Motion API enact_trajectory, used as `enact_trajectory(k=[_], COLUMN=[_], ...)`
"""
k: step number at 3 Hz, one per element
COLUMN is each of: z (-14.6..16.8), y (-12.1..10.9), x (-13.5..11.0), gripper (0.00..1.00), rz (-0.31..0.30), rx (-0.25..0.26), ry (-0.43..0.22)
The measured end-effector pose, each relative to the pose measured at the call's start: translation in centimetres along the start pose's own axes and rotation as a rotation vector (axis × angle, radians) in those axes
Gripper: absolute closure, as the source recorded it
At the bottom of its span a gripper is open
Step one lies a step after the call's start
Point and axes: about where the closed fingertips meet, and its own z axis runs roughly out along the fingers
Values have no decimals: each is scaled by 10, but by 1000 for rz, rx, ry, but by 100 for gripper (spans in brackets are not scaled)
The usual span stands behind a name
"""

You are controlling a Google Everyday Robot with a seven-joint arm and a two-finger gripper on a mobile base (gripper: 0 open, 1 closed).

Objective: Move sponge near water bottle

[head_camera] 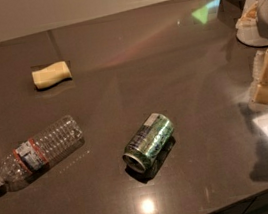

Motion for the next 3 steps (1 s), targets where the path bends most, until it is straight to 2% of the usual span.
enact_trajectory(k=[1, 2, 3], z=[0, 3, 15], y=[0, -11, -34], x=[0, -16, -44], gripper=[0, 0, 0], rz=[0, -16, -39], rx=[0, 18, 35], ry=[0, -33, -75])
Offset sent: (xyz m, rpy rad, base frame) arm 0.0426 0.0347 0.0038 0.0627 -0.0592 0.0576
